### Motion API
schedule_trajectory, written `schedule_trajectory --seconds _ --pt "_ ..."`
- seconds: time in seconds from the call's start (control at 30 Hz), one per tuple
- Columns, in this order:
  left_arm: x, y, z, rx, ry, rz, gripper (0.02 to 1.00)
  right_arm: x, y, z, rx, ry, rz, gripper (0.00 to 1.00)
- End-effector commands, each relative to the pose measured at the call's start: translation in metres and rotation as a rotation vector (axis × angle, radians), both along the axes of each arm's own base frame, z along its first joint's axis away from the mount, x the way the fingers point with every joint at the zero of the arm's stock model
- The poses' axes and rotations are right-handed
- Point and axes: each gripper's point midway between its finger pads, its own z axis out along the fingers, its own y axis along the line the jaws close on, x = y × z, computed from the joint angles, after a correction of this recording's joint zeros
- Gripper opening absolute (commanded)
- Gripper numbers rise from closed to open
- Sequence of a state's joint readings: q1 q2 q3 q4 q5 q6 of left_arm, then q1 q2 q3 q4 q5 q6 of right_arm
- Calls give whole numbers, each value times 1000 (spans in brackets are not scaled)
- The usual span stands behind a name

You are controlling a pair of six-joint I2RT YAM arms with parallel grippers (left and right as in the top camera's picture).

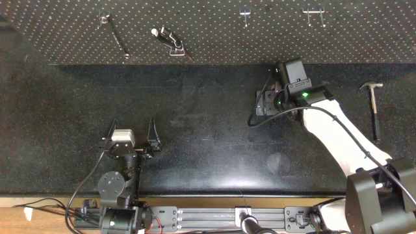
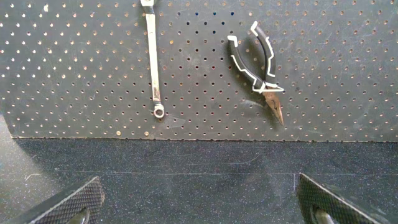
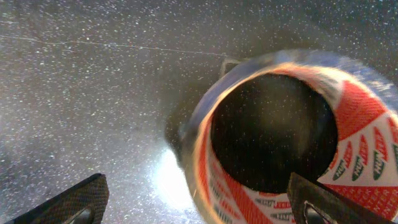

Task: Place Tools Onto Pegboard

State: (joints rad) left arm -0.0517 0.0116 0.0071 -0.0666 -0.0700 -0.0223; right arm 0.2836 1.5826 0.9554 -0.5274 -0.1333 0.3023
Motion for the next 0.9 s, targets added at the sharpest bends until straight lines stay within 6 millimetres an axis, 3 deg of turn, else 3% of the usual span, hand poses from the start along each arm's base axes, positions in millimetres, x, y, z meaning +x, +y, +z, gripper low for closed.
schedule_trajectory --seconds 0.03,0.13,0.17,0.3,0.4,0.53,0.57,0.67,0.77,0.9 --pt "0 -1 0 16 -1 -7 996 6 1 -8 -17 9 -14 588" --pt "0 -1 0 16 -1 -7 996 8 1 -8 -15 4 -14 198" --pt "0 -1 0 16 -1 -7 996 8 1 -7 -15 3 -14 110" --pt "0 -1 0 16 -1 -7 996 9 0 -7 -24 -2 -19 77" --pt "0 -1 0 16 -1 -8 998 25 4 19 8 -116 -22 75" --pt "0 -1 0 16 -1 -7 996 43 10 110 101 -412 -23 75" --pt "0 -1 0 16 -1 -7 996 43 18 153 146 -545 -8 75" --pt "0 -1 0 16 -1 -7 996 35 43 219 220 -765 40 75" --pt "0 -1 0 16 -1 -7 996 36 60 246 239 -880 39 75" --pt "0 -1 0 16 -1 -8 996 49 68 258 177 -992 16 75"
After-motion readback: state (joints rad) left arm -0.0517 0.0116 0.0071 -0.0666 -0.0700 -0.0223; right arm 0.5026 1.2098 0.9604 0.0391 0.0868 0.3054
